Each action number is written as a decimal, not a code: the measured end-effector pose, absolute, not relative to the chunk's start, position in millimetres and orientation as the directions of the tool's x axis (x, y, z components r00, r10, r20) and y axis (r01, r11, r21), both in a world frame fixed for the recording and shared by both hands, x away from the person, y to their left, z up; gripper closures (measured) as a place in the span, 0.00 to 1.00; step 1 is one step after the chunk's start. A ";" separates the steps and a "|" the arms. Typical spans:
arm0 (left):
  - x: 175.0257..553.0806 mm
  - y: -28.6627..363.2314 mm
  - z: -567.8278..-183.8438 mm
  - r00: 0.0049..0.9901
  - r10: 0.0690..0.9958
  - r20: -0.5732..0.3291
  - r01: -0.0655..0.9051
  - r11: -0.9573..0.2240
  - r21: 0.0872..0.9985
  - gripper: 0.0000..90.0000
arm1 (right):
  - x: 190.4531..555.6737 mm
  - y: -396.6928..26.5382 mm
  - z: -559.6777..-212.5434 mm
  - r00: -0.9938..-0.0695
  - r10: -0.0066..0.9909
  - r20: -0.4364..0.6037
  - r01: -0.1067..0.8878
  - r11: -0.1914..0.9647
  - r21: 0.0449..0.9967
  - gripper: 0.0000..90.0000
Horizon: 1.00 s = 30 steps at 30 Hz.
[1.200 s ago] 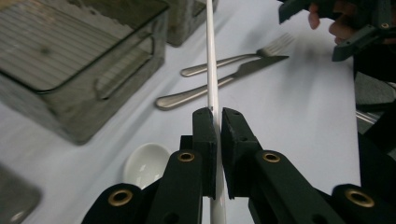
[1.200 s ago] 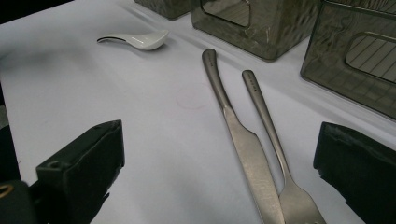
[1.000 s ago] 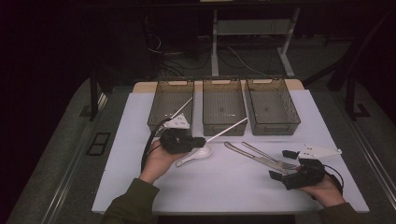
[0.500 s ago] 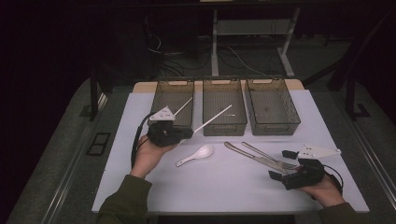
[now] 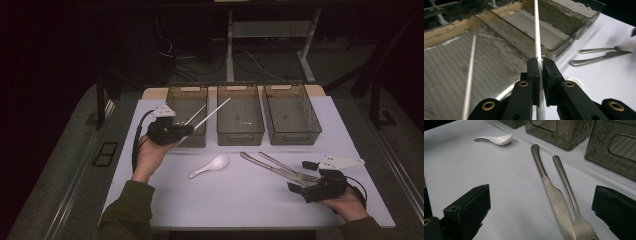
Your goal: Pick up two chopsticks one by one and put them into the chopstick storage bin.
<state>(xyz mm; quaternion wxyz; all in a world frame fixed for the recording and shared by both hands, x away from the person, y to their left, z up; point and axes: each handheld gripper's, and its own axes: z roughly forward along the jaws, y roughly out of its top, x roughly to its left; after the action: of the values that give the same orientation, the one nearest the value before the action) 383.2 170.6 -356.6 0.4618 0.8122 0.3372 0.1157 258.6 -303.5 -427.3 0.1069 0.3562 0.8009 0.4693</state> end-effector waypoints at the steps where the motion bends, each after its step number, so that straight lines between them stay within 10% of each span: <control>1: 386.2 173.4 -356.0 0.737 0.665 -0.122 0.445 -0.341 0.828 0.93 | 258.6 -303.5 -427.4 -0.723 0.671 0.163 0.471 0.306 0.827 0.02; 30: 456.7 202.0 -375.4 0.579 0.809 -0.101 0.572 -0.315 0.757 0.93 | 259.1 -304.7 -427.9 -0.721 0.673 0.165 0.471 0.302 0.828 0.02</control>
<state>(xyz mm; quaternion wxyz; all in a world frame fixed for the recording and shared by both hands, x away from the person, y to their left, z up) 456.7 202.0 -375.4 0.3934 0.7967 0.4334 0.1504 259.1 -304.7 -427.9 0.1071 0.3577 0.7998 0.4700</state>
